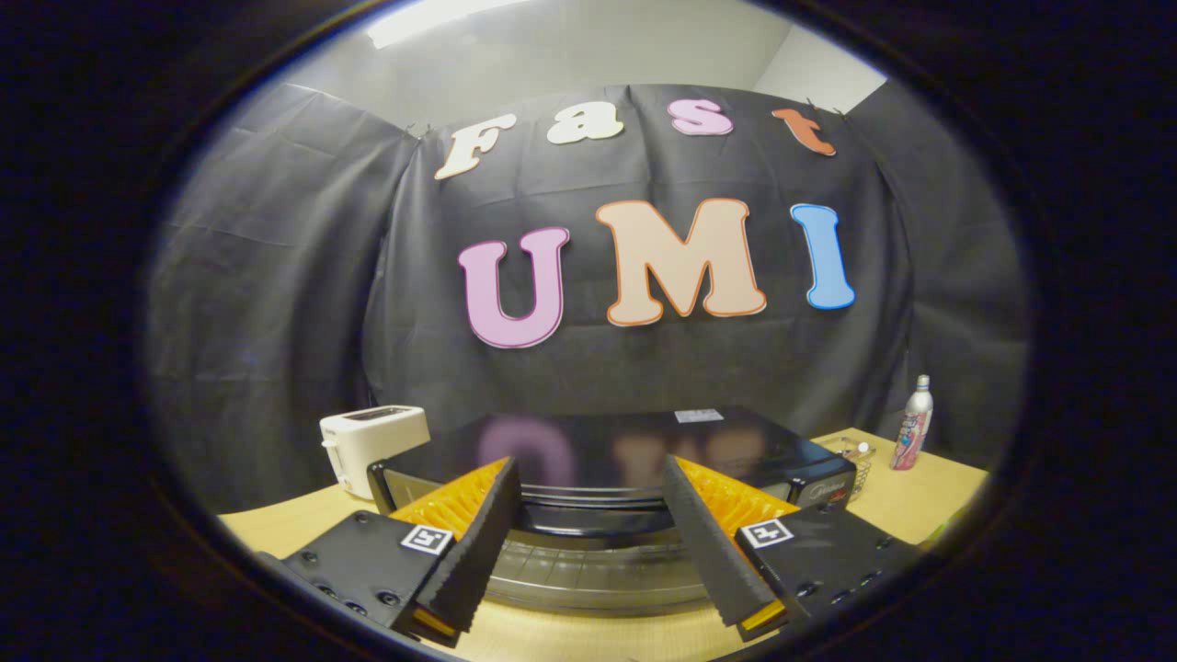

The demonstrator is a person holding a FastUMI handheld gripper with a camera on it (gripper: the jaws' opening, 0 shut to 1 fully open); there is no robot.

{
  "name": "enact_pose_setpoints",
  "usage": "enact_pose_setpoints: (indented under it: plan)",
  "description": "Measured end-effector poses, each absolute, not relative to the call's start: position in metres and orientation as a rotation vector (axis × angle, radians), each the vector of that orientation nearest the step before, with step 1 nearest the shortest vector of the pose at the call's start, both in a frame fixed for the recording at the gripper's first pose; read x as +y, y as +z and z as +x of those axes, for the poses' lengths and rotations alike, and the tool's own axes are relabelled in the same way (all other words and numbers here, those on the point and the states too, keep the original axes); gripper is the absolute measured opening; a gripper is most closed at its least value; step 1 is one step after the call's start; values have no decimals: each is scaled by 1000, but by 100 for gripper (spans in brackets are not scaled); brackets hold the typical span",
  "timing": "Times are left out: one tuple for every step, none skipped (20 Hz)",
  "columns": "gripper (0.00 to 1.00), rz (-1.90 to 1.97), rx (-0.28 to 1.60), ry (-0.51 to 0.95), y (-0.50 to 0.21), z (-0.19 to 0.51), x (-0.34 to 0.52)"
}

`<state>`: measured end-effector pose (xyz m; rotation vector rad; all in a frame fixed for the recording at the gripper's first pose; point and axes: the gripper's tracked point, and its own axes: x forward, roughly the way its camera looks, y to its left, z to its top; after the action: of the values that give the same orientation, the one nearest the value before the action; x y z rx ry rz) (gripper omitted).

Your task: Open the toaster oven, put the food inside, and close the toaster oven door.

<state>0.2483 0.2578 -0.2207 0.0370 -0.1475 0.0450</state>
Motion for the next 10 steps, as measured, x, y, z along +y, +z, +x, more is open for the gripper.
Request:
enact_pose_setpoints:
  plan:
    - [96, 36, -147, 47, -225, 248, 255]
    - [96, 48, -162, 47, -224, 247, 254]
    - [96, 68, -171, 50, -225, 243, 254]
    - [96, 65, -177, 54, -226, 240, 255]
    - [95, 58, -178, 56, -228, 235, 256]
    - [95, 57, -180, 57, -228, 229, 256]
    - [96, 61, -179, 58, -231, 222, 255]
    - [96, 69, -178, 61, -233, 213, 256]
    - [95, 70, -179, 63, -235, 204, 256]
    - [95, 62, -177, 64, -238, 196, 257]
